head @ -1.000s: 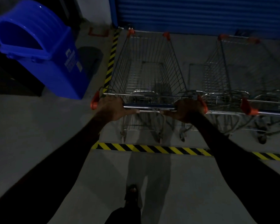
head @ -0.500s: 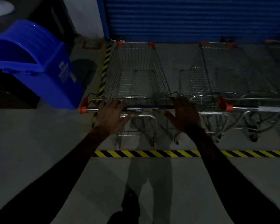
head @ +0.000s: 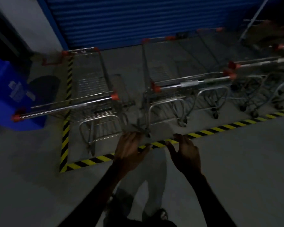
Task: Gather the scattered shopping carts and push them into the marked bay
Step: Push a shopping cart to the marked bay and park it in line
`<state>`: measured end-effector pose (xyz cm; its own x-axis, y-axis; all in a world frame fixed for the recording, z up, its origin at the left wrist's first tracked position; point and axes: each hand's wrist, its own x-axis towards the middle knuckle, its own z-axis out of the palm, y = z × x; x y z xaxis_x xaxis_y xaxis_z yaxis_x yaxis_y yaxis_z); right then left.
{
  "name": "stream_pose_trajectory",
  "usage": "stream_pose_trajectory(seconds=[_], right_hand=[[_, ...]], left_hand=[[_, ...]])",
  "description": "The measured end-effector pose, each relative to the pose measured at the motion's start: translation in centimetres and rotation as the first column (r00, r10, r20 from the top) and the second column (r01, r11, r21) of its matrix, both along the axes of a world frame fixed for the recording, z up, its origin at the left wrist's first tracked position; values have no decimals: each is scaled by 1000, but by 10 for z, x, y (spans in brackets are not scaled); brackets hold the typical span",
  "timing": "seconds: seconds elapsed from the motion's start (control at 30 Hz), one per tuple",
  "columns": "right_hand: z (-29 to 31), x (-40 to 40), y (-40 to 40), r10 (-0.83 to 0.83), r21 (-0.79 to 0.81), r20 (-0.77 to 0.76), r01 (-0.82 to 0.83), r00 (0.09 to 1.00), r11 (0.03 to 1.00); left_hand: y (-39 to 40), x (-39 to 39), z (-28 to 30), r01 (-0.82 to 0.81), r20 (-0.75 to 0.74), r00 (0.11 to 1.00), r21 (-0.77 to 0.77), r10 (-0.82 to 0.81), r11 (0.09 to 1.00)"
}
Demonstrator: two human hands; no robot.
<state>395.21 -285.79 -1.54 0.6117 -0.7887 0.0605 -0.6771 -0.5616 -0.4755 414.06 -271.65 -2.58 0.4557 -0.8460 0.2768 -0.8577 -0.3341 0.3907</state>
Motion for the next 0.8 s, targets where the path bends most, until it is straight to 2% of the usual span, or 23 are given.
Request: stream_pose_trajectory(seconds=[0.13,0.23,0.3,0.6,0.8], right_hand=[[3,-68,-31,-91,13,2,91,996,996],[8,-95,-61,-155,38,-36,156,987,987],[12,-104,-80,-178,34,6,177,984,984],[10,-106,-168,-152,62,26,150,988,987],[17,-90,-243,-110,29,-31,111,993,993]], left_hand=[[-40,-52,-3,87,-6,996,29,-87,996],[-74,-71,4,129,-12,992,13,-129,992],[-95,-77,6,163,-25,986,-3,-163,987],[-176,-77,-6,147,-26,989,-59,-149,987],[-254,-57,-6,153,-39,987,-108,-158,982]])
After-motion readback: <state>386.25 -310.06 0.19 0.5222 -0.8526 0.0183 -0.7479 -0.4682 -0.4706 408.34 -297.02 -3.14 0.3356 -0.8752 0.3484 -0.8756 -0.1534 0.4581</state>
